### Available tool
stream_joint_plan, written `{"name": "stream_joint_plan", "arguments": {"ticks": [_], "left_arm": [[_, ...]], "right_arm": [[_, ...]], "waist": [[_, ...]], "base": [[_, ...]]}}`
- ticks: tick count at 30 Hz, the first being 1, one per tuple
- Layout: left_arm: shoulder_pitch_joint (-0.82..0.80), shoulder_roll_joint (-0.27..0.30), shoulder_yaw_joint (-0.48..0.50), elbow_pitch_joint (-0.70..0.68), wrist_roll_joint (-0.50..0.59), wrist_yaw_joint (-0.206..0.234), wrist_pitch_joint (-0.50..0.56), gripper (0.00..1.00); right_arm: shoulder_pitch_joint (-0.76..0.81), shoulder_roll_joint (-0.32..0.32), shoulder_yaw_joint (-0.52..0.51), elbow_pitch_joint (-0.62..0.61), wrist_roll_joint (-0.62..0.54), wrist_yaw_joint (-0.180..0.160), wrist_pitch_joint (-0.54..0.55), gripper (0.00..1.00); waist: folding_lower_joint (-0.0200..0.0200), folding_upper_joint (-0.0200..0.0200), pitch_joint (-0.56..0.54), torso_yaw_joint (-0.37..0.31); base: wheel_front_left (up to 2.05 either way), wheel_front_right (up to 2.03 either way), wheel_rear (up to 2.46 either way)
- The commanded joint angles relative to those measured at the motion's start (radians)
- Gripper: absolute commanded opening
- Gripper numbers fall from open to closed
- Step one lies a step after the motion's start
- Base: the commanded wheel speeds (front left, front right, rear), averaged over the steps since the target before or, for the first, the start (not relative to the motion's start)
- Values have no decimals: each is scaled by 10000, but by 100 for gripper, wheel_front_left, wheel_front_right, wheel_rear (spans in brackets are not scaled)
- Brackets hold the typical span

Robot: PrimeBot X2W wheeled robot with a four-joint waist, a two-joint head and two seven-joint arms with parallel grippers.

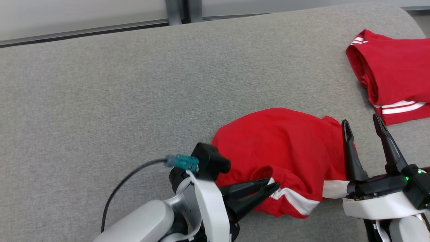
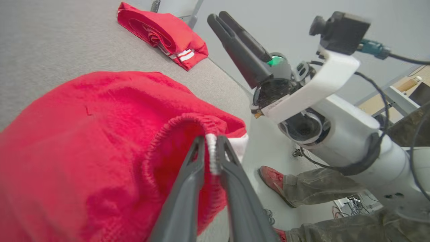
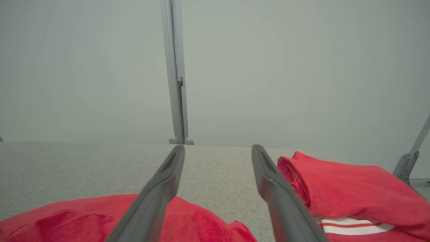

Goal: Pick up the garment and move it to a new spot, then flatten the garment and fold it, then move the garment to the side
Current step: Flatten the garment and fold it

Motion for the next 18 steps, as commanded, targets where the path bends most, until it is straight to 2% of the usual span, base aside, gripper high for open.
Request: {"name": "stream_joint_plan", "arguments": {"ticks": [1, 2, 3, 4, 8, 14, 18], "left_arm": [[74, 120, -96, 122, 175, -15, -216, 45], [47, 203, -300, 246, 350, -15, -474, 58], [11, 290, -461, 375, 489, -15, -691, 83], [-4, 375, -604, 469, 552, -15, -860, 100], [-22, 709, -1021, 604, 527, -15, -1071, 100], [176, 1399, -1318, 114, 401, -15, -848, 100], [273, 1652, -1594, -207, 490, -15, -749, 100]], "right_arm": [[132, -56, -51, -29, -22, -16, -4, 100], [156, -61, -84, -21, -21, -16, -4, 100], [158, -54, -75, -3, -18, -16, -4, 100], [165, -48, -50, 14, -19, -16, -4, 100], [229, -21, 16, 72, 13, -16, -4, 100], [292, -16, 55, 59, 77, -16, -4, 100], [355, -63, 6, 37, 115, -16, -4, 100]], "waist": [[0, 0, 10, 72], [0, 0, -12, 112], [0, 0, -39, 149], [0, 0, -76, 182], [0, 0, -254, 273], [0, 0, -335, 315], [0, 0, -290, 346]], "base": [[0, 0, 0], [0, 0, 0], [0, 0, 0], [0, 0, 0], [0, 0, 0], [0, 0, 0], [0, 0, 0]]}}
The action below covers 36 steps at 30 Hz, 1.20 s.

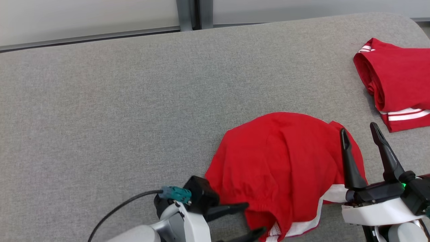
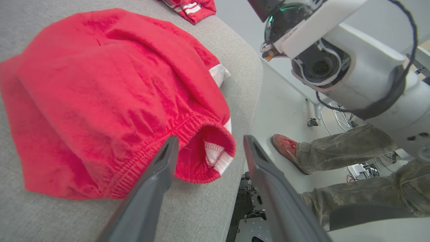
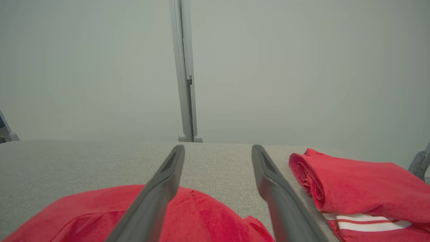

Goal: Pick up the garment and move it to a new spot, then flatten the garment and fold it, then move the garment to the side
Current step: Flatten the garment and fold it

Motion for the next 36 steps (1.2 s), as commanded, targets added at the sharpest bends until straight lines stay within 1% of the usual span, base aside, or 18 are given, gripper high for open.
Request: {"name": "stream_joint_plan", "arguments": {"ticks": [1, 5, 7, 9, 11, 12, 15, 20, 24, 27, 32, 33, 34, 36], "left_arm": [[91, 49, -58, -91, 110, -15, -7, 100], [-80, -16, -506, -451, 196, -15, 26, 100], [-318, -6, -861, -499, 516, -15, 92, 100], [-565, 2, -1329, -320, 1230, -15, 135, 100], [-777, -64, -1641, 48, 2164, -15, 2, 100], [-842, -151, -1774, 226, 2594, -15, -92, 100], [-816, -498, -1863, 840, 3324, 20, -559, 100], [-877, -856, -2010, 1296, 3209, -4, -652, 100], [-1009, -931, -2068, 1334, 3139, -9, -566, 100], [-1163, -961, -2086, 1384, 3280, -11, -523, 100], [-967, -1083, -2094, 1163, 3490, -13, -223, 100], [-952, -1096, -2097, 1137, 3492, -13, -204, 98], [-944, -1113, -2097, 1113, 3513, -13, -193, 78], [-964, -1125, -2098, 1122, 3537, -13, -214, 14]], "right_arm": [[27, -68, -51, -24, 31, -16, -4, 100], [30, -131, -65, -67, 77, -16, -4, 100], [-6, -179, -60, -76, 67, -16, -4, 100], [-72, -238, -45, -107, 72, -16, -4, 100], [-135, -279, -33, -128, 89, -16, -4, 100], [-163, -294, -30, -131, 89, -16, -4, 100], [-207, -338, -75, -154, 62, -16, -4, 100], [-213, -347, -98, -185, 30, -16, -4, 100], [-299, -342, -83, -222, 21, -16, -4, 100], [-433, -346, -128, -259, 20, -16, -4, 100], [-550, -387, -226, -294, 1, -16, -4, 100], [-553, -391, -245, -302, -11, -16, -4, 100], [-557, -399, -263, -316, -16, -16, -4, 100], [-593, -422, -305, -337, -7, -16, -4, 100]], "waist": [[-1, -1, 23, 5], [-1, -1, 104, 19], [-1, -1, 176, 27], [-1, -1, 267, 22], [-1, -1, 359, -1], [-1, -1, 398, -18], [-1, -1, 521, -54], [-1, -1, 765, -92], [-1, -1, 931, -155], [-1, -1, 1092, -228], [-1, -1, 1330, -314], [-1, -1, 1366, -322], [-1, -1, 1409, -330], [-1, -1, 1471, -334]], "base": [[0, 0, 0], [0, 0, 0], [0, 0, 0], [0, 0, 0], [0, 0, 0], [0, 0, 0], [0, 0, 0], [0, 0, 0], [0, 0, 0], [0, 0, 0], [0, 0, 0], [0, 0, 0], [0, 0, 0], [0, 0, 0]]}}
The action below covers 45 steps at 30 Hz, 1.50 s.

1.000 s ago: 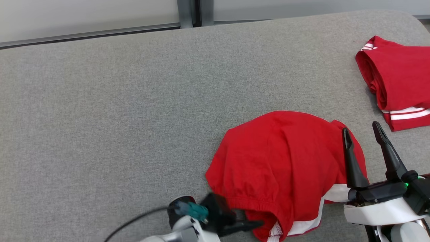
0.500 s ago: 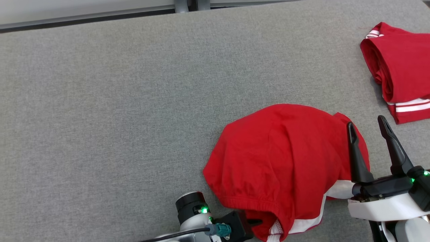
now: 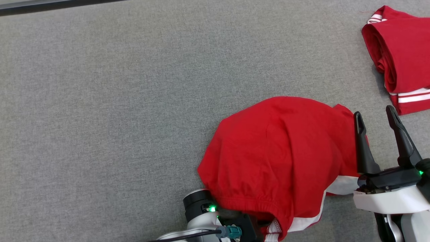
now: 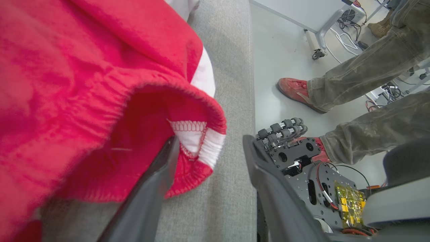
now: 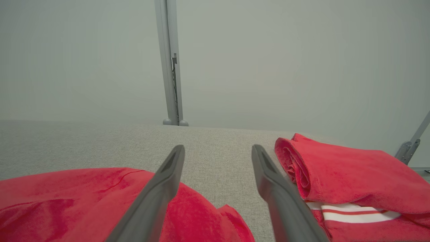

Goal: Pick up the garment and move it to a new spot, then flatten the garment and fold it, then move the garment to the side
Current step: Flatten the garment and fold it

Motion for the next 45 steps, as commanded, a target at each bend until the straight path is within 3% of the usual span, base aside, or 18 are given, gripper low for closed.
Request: {"name": "stream_joint_plan", "arguments": {"ticks": [1, 10, 16, 22, 32, 39, 45], "left_arm": [[27, 25, 11, 47, 78, -14, -17, 0], [-367, 344, 319, 300, -54, -14, -1044, 0], [-75, 822, 2115, -48, -2212, 150, -1867, 0], [-53, 1537, 3126, -46, -3249, 253, -2001, 0], [-194, 2417, 3782, 261, -3293, 484, -2235, 0], [-665, 2429, 3999, 794, -3266, 326, -2449, 0], [-975, 2535, 4085, 1189, -3234, 244, -2517, 0]], "right_arm": [[-141, -63, -59, -78, -79, -16, -4, 100], [-1, 5, -180, -19, -78, -16, -4, 100], [360, -11, 96, 155, 162, -16, -4, 100], [1135, -423, 981, 230, 913, -16, -4, 100], [2390, -1025, 1830, 19, 2398, -10, -3, 100], [3129, -1493, 2780, 323, 3345, -11, -3, 100], [2837, -1599, 3352, 873, 4019, -11, -3, 100]], "waist": [[0, -1, 53, -1], [0, -1, -350, 125], [0, -1, -1183, 243], [0, -1, -1508, 293], [0, -1, -1234, 344], [0, -1, -860, 318], [0, -1, -637, 174]], "base": [[0, 0, 0], [0, 0, 0], [0, 0, 0], [0, 0, 0], [0, 0, 0], [0, 0, 0], [0, 0, 0]]}}
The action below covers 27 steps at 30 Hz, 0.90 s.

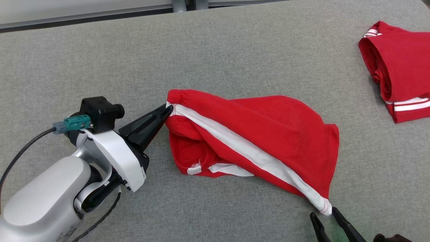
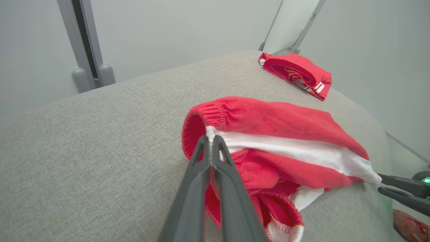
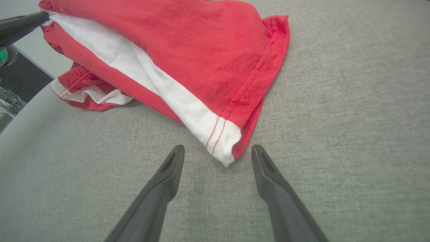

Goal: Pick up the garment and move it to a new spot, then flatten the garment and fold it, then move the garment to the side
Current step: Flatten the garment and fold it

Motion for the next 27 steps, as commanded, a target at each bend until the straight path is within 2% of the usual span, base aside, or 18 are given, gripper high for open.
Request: {"name": "stream_joint_plan", "arguments": {"ticks": [1, 7, 8, 9, 11, 18, 24, 27], "left_arm": [[-169, 29, 36, 46, 36, -30, -10, 0], [-346, 0, -66, 255, 96, -90, -28, 0], [-350, 0, -78, 281, 90, -100, -27, 0], [-344, 0, -88, 307, 94, -103, -32, 0], [-354, -2, -120, 380, 93, -111, -54, 0], [-363, -21, -153, 570, 65, -171, -248, 0], [-802, 237, 2, 237, -253, -237, -313, 0], [-1456, 408, 59, -169, -526, -258, -49, 0]], "right_arm": [[-211, -82, 67, 90, 173, -6, -3, 100], [-538, -285, 406, 252, 531, -6, -3, 100], [-568, -334, 458, 178, 486, -4, -3, 76], [-562, -366, 480, 127, 474, -4, -3, 47], [-523, -454, 545, -16, 454, -6, -3, 0], [-147, -756, 198, -745, 357, -6, -3, 0], [-353, -1051, -1456, -2018, 799, -6, -3, 0], [-1056, -1622, -2171, -2536, 1095, -6, -3, 0]], "waist": [[0, 0, 30, -23], [0, 0, 80, -37], [0, 0, 81, -36], [0, 0, 78, -36], [0, 0, 53, -34], [0, 0, -193, -15], [0, 0, -541, -99], [0, 0, -614, -152]], "base": [[0, 0, 0], [0, 0, 0], [0, 0, 0], [0, 0, 0], [0, 0, 0], [0, 0, 0], [0, 0, 0], [0, 0, 0]]}}
